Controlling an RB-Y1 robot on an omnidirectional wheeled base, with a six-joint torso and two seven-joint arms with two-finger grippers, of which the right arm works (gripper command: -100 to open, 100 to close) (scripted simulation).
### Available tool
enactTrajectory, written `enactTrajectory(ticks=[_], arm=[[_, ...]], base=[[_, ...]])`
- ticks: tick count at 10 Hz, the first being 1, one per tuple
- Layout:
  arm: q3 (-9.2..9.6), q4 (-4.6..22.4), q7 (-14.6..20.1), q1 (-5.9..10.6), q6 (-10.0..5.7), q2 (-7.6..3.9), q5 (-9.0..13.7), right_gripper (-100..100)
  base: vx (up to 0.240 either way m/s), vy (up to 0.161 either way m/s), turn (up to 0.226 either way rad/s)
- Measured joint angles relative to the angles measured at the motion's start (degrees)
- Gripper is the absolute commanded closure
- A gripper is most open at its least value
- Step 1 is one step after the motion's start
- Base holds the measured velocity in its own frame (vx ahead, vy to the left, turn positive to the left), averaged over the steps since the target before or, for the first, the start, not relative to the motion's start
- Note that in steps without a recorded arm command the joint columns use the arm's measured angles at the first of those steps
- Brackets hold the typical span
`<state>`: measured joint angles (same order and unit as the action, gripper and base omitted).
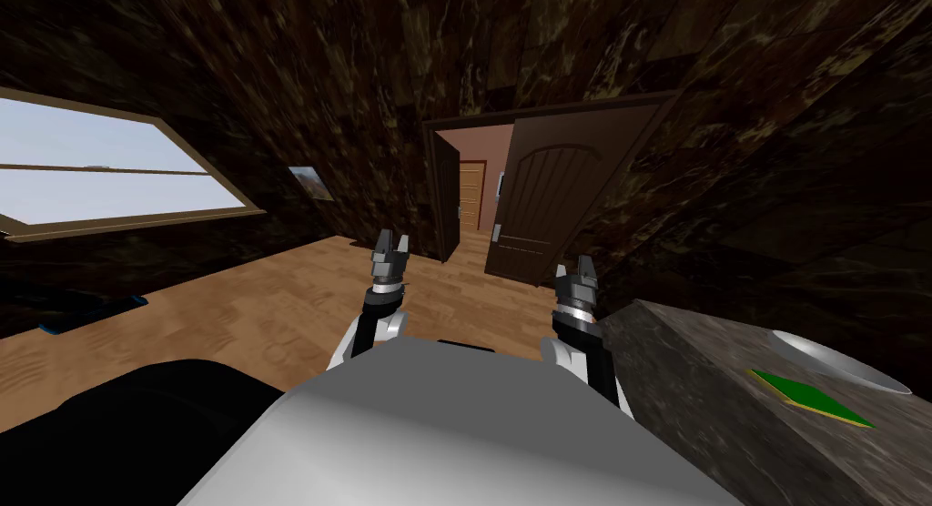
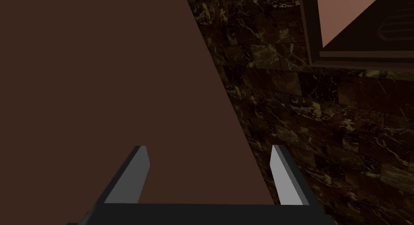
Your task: Push the door open
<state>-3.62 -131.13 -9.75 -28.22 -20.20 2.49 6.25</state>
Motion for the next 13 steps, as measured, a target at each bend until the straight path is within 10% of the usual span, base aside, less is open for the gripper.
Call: enactTrajectory(ticks=[13], arm=[[0.13, 14.77, -1.53, 8.74, -0.60, -3.59, 1.82, -100]], base=[[0.111, -0.002, -0.018]])
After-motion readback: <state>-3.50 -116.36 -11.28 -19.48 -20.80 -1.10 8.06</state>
